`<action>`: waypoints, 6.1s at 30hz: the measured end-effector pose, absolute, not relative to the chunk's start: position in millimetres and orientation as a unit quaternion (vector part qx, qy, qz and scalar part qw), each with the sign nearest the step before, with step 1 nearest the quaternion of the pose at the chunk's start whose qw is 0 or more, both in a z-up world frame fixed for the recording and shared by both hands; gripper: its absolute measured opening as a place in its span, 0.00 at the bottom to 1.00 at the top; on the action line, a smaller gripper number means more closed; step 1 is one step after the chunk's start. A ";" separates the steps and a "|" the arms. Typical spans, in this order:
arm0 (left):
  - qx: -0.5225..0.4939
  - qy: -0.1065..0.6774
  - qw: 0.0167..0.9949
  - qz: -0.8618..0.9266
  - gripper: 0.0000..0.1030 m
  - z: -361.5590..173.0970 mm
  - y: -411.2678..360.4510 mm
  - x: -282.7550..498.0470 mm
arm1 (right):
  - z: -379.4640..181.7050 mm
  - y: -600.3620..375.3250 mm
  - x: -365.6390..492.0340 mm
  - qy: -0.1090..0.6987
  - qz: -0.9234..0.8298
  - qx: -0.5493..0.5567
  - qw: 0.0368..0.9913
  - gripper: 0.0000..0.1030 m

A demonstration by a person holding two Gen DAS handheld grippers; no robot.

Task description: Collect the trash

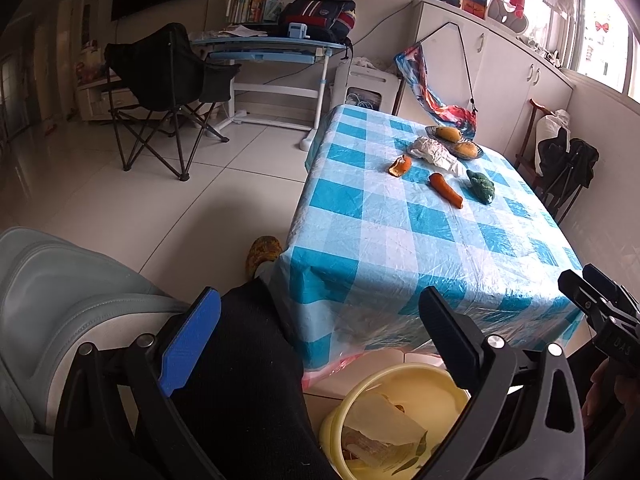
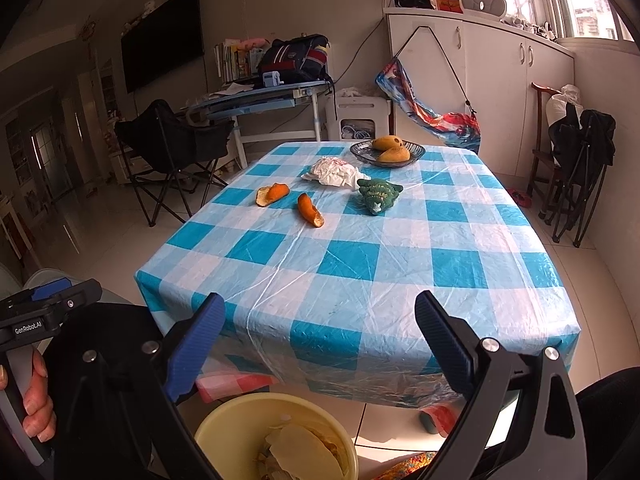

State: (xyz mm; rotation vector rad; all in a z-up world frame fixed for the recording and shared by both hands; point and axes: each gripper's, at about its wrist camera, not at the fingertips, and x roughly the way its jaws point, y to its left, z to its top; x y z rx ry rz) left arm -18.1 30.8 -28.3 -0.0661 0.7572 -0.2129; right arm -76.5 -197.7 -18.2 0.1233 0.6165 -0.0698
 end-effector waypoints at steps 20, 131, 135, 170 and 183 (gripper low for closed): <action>-0.039 0.373 0.922 -0.101 0.93 -30.3 31.8 -16.9 | -21.2 -195.4 -74.6 0.311 -0.027 0.056 0.948 0.89; -0.041 0.379 0.919 -0.101 0.93 -32.4 35.6 -10.2 | -25.9 -195.4 -72.2 0.324 -0.020 0.070 0.943 0.89; -0.045 0.379 0.919 -0.102 0.93 -32.8 36.5 -10.1 | -21.1 -208.0 -74.1 0.316 -0.026 0.108 0.942 0.89; -0.043 0.410 0.893 -0.184 0.93 -24.2 -105.1 100.2 | -47.8 -306.4 144.0 0.427 -0.021 0.105 0.898 0.77; -0.014 0.465 0.871 -0.158 0.88 -67.1 -186.3 187.3 | -41.5 -343.6 131.8 0.418 -0.005 0.177 0.891 0.36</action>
